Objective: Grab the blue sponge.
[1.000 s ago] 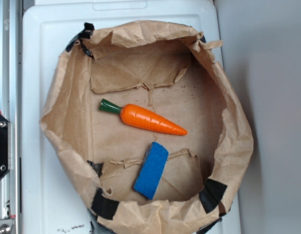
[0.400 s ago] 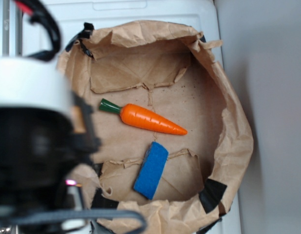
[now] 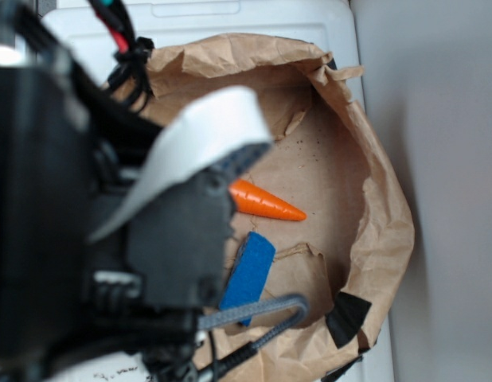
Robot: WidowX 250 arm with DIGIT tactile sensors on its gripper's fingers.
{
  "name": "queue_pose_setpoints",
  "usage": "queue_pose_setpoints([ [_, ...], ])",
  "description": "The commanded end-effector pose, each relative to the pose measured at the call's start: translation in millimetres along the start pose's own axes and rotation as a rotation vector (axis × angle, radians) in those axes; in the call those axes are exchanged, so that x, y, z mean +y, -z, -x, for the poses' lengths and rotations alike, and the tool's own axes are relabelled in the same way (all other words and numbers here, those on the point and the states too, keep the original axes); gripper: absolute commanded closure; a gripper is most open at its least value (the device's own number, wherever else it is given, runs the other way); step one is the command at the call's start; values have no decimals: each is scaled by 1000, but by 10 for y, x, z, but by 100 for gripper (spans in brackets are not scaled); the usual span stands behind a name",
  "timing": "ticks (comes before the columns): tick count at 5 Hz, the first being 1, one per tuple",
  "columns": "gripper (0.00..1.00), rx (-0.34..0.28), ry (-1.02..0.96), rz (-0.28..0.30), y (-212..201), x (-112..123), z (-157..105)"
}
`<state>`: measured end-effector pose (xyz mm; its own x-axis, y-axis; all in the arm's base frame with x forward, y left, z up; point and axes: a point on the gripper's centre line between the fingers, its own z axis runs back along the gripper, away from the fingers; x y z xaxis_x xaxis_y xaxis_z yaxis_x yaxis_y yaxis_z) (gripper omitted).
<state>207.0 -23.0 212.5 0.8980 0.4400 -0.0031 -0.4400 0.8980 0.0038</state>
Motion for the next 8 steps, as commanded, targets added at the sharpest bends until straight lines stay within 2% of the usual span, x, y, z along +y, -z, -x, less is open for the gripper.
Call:
queue_pose_setpoints([
  [1,0,-45,9,25,-123,-7,-26],
  [2,0,-94,-94,104,132,-64,-125],
  [3,0,-145,-135,144,358,-230,-381],
  [4,0,-190,-256,151,505,-207,-463],
  [6,0,-236,-412,51,1055,-200,-590],
  [7,0,-258,-393,3,1295,-244,-656],
  [8,0,-255,-356,35,1403,-405,-710],
])
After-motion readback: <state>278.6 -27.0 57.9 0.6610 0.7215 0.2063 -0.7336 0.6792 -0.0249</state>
